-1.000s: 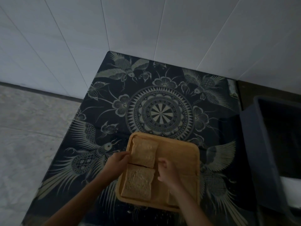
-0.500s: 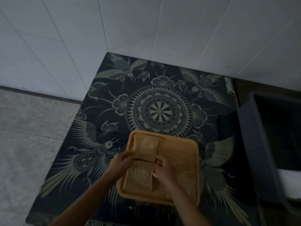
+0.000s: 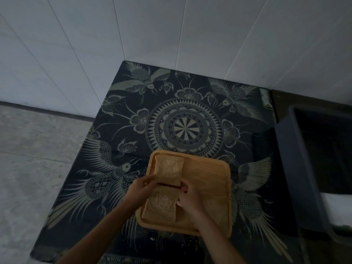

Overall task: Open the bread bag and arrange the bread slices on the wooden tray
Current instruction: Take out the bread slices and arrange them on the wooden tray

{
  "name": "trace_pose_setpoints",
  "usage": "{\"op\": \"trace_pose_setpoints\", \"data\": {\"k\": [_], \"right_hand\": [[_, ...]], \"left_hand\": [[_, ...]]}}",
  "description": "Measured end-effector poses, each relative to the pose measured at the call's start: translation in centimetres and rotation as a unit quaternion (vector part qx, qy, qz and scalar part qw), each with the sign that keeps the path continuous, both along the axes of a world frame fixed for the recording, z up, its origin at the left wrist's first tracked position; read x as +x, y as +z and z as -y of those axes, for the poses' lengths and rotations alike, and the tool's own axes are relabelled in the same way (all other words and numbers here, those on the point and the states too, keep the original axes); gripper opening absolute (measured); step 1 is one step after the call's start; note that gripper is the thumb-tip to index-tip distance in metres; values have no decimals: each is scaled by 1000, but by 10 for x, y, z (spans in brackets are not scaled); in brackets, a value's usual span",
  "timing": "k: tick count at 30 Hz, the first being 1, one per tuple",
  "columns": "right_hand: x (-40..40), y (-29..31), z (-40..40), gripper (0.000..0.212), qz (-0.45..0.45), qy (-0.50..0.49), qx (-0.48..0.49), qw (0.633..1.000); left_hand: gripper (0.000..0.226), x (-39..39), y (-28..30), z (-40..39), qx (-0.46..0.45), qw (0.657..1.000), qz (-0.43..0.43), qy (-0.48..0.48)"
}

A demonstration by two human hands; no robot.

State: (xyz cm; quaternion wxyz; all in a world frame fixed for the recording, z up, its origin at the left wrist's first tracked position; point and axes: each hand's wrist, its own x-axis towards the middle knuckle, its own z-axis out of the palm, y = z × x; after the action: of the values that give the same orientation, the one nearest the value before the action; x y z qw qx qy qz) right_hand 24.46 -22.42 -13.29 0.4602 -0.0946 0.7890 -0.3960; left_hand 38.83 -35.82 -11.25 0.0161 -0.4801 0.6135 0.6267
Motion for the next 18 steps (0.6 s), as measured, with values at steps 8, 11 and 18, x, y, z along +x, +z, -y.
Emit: {"op": "trace_pose_setpoints", "data": {"k": [8,11,18], "right_hand": [[0,-5,0,46,7,14,-5,1000],[0,-7,0,45,-9,21,-3,1000],[0,-8,-1,39,-22,27,0,999]], "left_hand": [[43,4,0,-2,11,1000,-2,-2],[33,5,2,-3,28,999,-12,8],[31,7,1,-3,54,997,-30,42]]}}
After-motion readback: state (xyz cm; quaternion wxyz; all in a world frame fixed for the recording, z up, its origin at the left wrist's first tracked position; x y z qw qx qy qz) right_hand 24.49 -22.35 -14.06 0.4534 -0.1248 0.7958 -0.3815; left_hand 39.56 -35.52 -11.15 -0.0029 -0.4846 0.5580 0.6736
